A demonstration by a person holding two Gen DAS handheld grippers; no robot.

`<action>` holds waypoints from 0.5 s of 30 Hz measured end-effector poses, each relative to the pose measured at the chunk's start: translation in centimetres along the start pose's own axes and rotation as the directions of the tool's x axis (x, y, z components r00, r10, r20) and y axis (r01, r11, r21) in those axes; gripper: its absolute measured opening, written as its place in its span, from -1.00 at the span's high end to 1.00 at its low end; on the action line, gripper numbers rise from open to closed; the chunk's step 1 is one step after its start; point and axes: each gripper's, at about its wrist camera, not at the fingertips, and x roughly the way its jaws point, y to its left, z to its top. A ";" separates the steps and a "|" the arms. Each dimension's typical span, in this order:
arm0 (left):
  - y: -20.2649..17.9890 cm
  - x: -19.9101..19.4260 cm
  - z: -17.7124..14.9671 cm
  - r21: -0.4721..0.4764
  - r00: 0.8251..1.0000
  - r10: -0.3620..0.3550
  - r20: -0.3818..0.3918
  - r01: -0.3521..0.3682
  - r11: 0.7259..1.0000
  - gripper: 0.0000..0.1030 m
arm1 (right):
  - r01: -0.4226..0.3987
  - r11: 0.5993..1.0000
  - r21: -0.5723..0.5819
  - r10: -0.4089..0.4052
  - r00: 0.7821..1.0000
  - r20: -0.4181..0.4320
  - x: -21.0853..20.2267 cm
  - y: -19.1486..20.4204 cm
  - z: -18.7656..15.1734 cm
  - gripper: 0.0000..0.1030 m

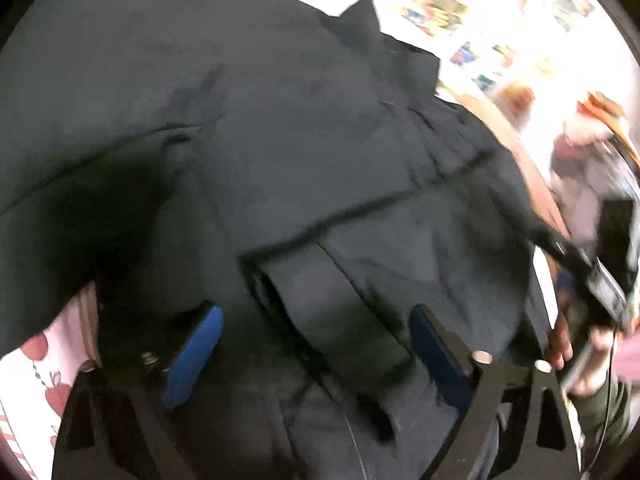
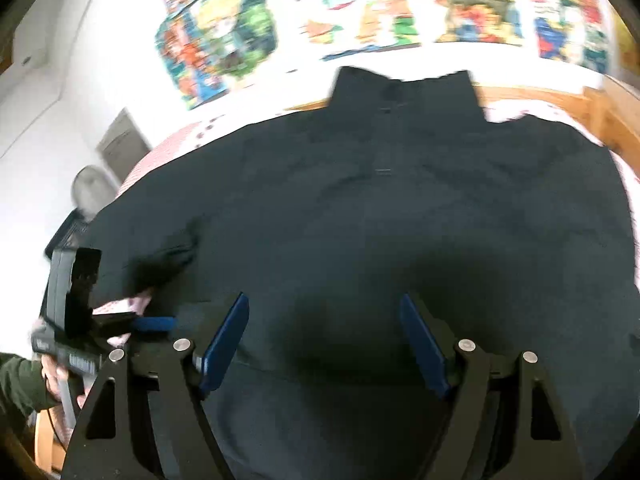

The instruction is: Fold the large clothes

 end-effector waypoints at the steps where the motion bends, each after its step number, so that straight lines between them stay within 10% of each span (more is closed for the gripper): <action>1: 0.1 0.3 0.2 -0.020 1.000 0.024 0.005 -0.024 1.000 -0.49 | 0.015 1.000 0.019 -0.015 1.000 0.006 -0.7 -1.1 0.0 -0.42; 9: -1.6 1.6 1.1 -0.017 0.979 0.190 0.076 -0.189 0.982 0.78 | 0.144 0.989 0.043 -0.147 0.987 0.059 -3.5 -7.0 -1.1 -0.42; 15: -4.8 -2.1 1.3 0.080 0.926 0.277 0.255 -0.306 0.949 0.87 | 0.312 0.942 -0.123 -0.293 0.944 0.150 -4.7 -6.6 0.1 -0.42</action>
